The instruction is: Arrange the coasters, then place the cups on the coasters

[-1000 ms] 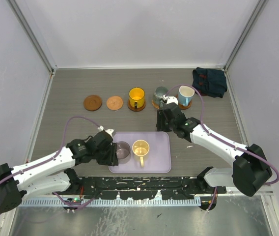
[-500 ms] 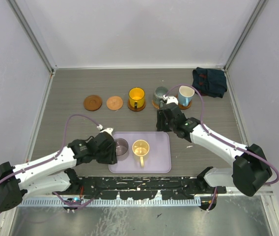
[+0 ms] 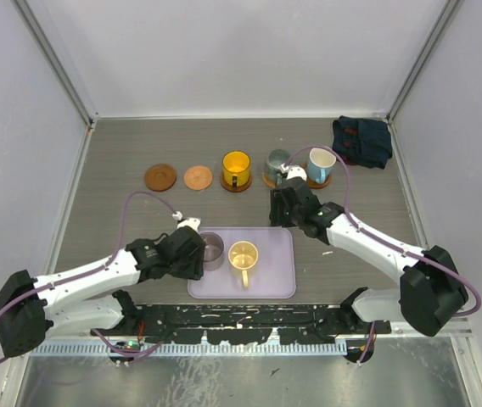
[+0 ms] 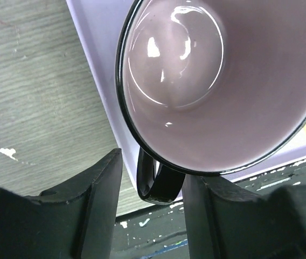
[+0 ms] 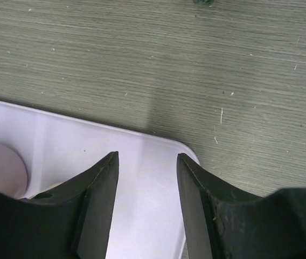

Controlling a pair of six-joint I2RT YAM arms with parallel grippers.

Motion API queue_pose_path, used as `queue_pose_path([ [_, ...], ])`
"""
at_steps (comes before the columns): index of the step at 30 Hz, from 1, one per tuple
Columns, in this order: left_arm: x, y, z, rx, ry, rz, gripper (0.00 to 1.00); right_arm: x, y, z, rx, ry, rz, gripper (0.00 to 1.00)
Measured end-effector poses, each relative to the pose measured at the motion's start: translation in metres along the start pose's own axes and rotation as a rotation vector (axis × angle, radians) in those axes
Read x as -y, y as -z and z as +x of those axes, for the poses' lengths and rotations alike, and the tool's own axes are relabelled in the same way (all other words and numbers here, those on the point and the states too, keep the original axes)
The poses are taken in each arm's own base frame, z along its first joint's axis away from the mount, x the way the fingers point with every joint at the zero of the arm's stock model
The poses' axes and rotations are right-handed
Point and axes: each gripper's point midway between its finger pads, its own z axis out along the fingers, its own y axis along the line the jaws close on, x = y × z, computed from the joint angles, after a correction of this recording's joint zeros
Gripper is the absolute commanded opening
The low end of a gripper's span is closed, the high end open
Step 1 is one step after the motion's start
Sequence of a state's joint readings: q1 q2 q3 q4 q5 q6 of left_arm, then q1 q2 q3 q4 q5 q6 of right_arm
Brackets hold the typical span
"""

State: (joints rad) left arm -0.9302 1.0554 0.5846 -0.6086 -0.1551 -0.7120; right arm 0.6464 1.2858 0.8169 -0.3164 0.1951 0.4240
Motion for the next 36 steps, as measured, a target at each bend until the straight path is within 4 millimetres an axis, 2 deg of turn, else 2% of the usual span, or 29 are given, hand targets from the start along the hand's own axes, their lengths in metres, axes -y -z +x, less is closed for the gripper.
queue_pose_path([
  [7,0.002,0.004,-0.012,0.101,-0.031,0.045,0.50,0.000,0.000,-0.001,0.002,-0.002,-0.001,0.53],
  [16,-0.001,0.015,-0.020,0.213,-0.019,0.094,0.46,-0.003,0.000,-0.001,0.001,-0.004,-0.013,0.52],
  [24,-0.002,0.007,-0.016,0.192,-0.030,0.074,0.32,-0.004,-0.001,0.001,-0.004,-0.002,-0.016,0.52],
  [32,0.000,0.001,-0.016,0.181,-0.061,0.073,0.05,-0.004,-0.001,0.001,-0.004,-0.003,-0.016,0.52],
  [36,0.000,0.002,-0.017,0.185,-0.062,0.070,0.02,-0.004,-0.003,0.002,-0.010,-0.003,-0.014,0.52],
])
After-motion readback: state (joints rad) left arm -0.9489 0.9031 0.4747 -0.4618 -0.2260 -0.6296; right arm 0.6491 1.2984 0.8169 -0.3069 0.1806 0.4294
